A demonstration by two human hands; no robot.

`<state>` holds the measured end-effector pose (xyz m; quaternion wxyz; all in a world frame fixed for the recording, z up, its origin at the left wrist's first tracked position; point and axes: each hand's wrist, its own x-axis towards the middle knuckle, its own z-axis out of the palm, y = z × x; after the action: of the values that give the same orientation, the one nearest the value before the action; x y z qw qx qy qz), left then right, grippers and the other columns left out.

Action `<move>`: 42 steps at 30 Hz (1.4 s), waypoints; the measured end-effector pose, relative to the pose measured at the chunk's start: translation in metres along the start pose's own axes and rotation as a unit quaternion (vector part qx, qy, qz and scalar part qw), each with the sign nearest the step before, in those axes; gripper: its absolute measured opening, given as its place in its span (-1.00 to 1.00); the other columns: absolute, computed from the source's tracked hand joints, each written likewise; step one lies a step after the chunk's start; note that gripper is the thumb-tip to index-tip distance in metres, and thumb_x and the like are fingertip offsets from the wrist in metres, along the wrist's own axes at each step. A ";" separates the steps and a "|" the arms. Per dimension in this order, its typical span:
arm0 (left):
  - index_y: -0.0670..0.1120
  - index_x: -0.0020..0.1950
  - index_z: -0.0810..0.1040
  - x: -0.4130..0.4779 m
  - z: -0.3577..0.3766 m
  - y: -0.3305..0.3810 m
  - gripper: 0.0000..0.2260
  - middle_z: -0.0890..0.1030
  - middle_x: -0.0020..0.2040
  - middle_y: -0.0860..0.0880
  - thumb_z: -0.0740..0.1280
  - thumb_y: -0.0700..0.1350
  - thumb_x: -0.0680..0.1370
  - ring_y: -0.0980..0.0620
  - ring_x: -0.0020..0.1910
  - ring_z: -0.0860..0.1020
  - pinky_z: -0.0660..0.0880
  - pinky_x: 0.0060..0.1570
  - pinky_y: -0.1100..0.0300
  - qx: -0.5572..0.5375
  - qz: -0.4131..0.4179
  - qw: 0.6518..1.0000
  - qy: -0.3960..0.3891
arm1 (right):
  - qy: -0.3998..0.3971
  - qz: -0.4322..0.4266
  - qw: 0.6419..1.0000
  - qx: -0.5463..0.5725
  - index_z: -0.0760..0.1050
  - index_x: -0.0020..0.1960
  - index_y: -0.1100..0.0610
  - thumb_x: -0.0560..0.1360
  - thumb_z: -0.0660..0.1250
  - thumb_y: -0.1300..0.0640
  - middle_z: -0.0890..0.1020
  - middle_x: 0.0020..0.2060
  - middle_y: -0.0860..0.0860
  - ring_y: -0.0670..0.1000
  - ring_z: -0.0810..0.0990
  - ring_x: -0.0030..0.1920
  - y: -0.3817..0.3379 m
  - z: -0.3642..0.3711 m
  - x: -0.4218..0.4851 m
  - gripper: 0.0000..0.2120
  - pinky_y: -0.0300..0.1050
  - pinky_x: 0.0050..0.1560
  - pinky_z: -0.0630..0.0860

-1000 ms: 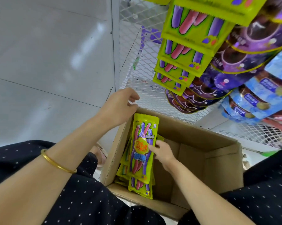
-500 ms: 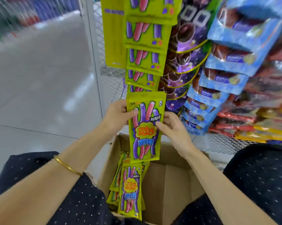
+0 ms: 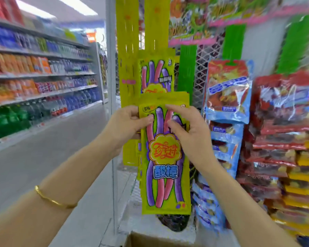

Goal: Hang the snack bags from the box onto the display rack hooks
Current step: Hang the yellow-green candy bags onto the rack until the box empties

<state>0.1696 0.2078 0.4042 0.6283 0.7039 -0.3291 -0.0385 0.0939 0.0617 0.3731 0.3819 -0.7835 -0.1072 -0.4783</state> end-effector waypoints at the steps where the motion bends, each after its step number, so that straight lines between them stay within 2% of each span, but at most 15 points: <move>1: -0.07 -0.10 0.57 0.011 -0.002 0.014 -0.96 0.68 -0.26 -0.01 0.33 -0.18 0.53 0.10 -0.31 0.62 0.59 -0.27 0.18 0.009 0.012 1.000 0.004 | 0.008 0.011 1.000 0.001 0.47 0.22 -0.06 0.48 0.33 0.29 0.46 -0.01 -0.24 -0.40 0.41 0.04 -0.004 -0.004 0.018 -0.62 -0.51 0.09 0.28; 6: -0.11 -0.03 0.47 0.077 -0.014 0.083 -0.93 0.46 -0.24 -0.01 0.25 -0.12 0.59 0.10 -0.26 0.47 0.51 -0.33 0.33 0.031 0.132 0.984 0.117 | 0.058 -0.011 0.998 -0.027 0.51 0.24 0.04 0.50 0.29 0.32 0.49 0.04 -0.15 -0.34 0.36 0.03 -0.025 -0.022 0.102 -0.64 -0.63 0.04 0.21; 10: -0.07 -0.16 0.41 0.127 -0.021 0.119 -0.80 0.41 -0.16 -0.12 0.17 0.05 0.51 0.02 -0.15 0.39 0.36 -0.15 0.05 0.045 0.198 0.961 0.187 | 0.060 -0.023 0.997 -0.034 0.43 0.33 0.09 0.53 0.24 0.32 0.45 0.14 -0.15 -0.39 0.28 0.10 -0.022 -0.021 0.153 -0.61 -0.71 0.04 0.14; 13: -0.11 -0.09 0.47 0.158 -0.024 0.132 -0.63 0.50 -0.14 -0.14 0.09 0.16 0.44 -0.10 -0.10 0.49 0.45 -0.01 -0.12 0.047 0.185 0.957 0.219 | 0.061 -0.034 0.997 -0.043 0.40 0.37 0.11 0.54 0.22 0.31 0.47 0.27 -0.04 -0.24 0.33 0.23 -0.017 -0.014 0.185 -0.59 -0.55 0.19 0.18; 15: -0.12 -0.18 0.43 0.168 -0.024 0.136 -0.67 0.42 -0.28 -0.07 0.12 0.11 0.56 -0.07 -0.21 0.42 0.42 -0.17 -0.05 0.069 0.188 0.953 0.226 | 0.058 -0.033 0.996 -0.051 0.38 0.38 0.10 0.55 0.21 0.30 0.44 0.32 -0.02 -0.13 0.33 0.32 -0.014 -0.007 0.202 -0.59 -0.48 0.20 0.16; 17: -0.30 -0.07 0.47 0.180 -0.026 0.134 -0.62 0.35 -0.35 -0.03 0.15 0.03 0.61 -0.05 -0.29 0.36 0.26 -0.33 0.11 0.086 0.197 0.949 0.232 | 0.056 -0.029 0.996 -0.063 0.35 0.40 0.10 0.56 0.21 0.28 0.41 0.35 -0.01 -0.08 0.31 0.36 -0.011 -0.001 0.215 -0.58 -0.53 0.12 0.11; 21: -0.21 0.24 0.47 0.194 -0.022 0.135 -0.65 0.51 0.02 -0.09 0.29 -0.01 0.56 0.03 -0.21 0.50 0.39 -0.24 0.25 0.090 0.202 0.945 0.241 | 0.058 -0.027 0.995 -0.075 0.34 0.40 0.11 0.56 0.19 0.28 0.38 0.34 0.04 -0.09 0.33 0.28 -0.006 0.006 0.226 -0.59 -0.66 0.05 0.08; 25: -0.17 0.35 0.41 0.200 -0.018 0.134 -0.57 0.46 0.18 -0.08 0.35 -0.03 0.53 0.15 -0.22 0.39 0.36 -0.17 0.28 0.081 0.207 0.943 0.248 | 0.048 -0.035 0.993 -0.103 0.34 0.41 0.13 0.57 0.18 0.27 0.37 0.33 0.06 -0.18 0.24 0.15 -0.005 0.007 0.230 -0.59 -0.79 -0.13 -0.04; 27: -0.16 0.35 0.41 0.202 -0.018 0.135 -0.58 0.45 0.14 -0.06 0.36 -0.07 0.53 0.18 -0.28 0.38 0.38 -0.31 0.34 0.047 0.194 0.950 0.240 | 0.040 -0.030 0.993 -0.106 0.32 0.41 0.12 0.56 0.19 0.26 0.36 0.34 0.04 -0.17 0.27 0.19 -0.006 0.006 0.231 -0.58 -0.74 -0.11 0.01; 31: -0.13 0.22 0.48 0.198 -0.020 0.137 -0.71 0.55 -0.01 -0.12 0.37 -0.18 0.51 0.03 -0.19 0.54 0.54 -0.22 0.20 -0.037 0.136 0.969 0.202 | 0.034 -0.024 0.992 -0.116 0.31 0.41 0.13 0.54 0.20 0.26 0.37 0.34 0.07 -0.01 0.30 0.34 -0.007 0.007 0.231 -0.55 -0.52 0.00 0.08; 33: -0.08 -0.04 0.50 0.196 -0.021 0.139 -0.92 0.53 -0.20 -0.09 0.33 -0.24 0.52 0.08 -0.33 0.51 0.47 -0.47 0.36 -0.052 0.119 0.973 0.191 | 0.033 -0.018 0.993 -0.115 0.31 0.41 0.14 0.53 0.20 0.27 0.37 0.34 0.07 0.01 0.29 0.36 -0.008 0.007 0.232 -0.55 -0.48 0.02 0.08; 35: -0.02 -0.20 0.42 0.197 -0.023 0.138 -0.81 0.44 -0.30 -0.01 0.31 -0.28 0.53 0.16 -0.45 0.44 0.30 -0.67 0.43 -0.055 0.120 0.976 0.173 | 0.032 -0.014 0.993 -0.115 0.31 0.41 0.14 0.53 0.20 0.26 0.37 0.35 0.07 0.02 0.30 0.36 -0.009 0.007 0.231 -0.56 -0.49 0.01 0.10; 37: -0.02 -0.19 0.43 0.197 -0.024 0.139 -0.82 0.45 -0.28 0.01 0.31 -0.27 0.53 0.16 -0.38 0.42 0.33 -0.61 0.43 -0.054 0.116 0.977 0.168 | 0.026 -0.009 0.994 -0.108 0.31 0.41 0.14 0.54 0.21 0.26 0.37 0.35 0.06 -0.02 0.34 0.31 -0.011 0.006 0.230 -0.56 -0.55 -0.04 0.13; 39: -0.04 -0.13 0.45 0.197 -0.025 0.139 -0.85 0.50 -0.24 -0.02 0.32 -0.28 0.52 0.12 -0.29 0.45 0.44 -0.39 0.33 -0.053 0.110 0.977 0.177 | 0.013 -0.003 0.995 -0.094 0.31 0.41 0.15 0.53 0.21 0.27 0.37 0.34 0.04 -0.08 0.37 0.13 -0.014 0.004 0.230 -0.56 -0.65 -0.19 0.22; 42: -0.10 -0.06 0.50 0.199 -0.025 0.135 -0.85 0.60 -0.05 -0.15 0.33 -0.33 0.48 -0.07 -0.08 0.57 0.54 -0.02 0.07 -0.050 0.101 0.978 0.177 | -0.003 0.000 0.995 -0.102 0.33 0.39 0.15 0.52 0.22 0.28 0.38 0.33 0.06 -0.02 0.42 0.11 -0.015 0.001 0.229 -0.56 -0.52 -0.29 0.34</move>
<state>0.2806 0.1287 0.6042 0.7118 0.6304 -0.2795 0.1339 0.2059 0.0278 0.5709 0.2994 -0.8198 -0.0585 -0.4846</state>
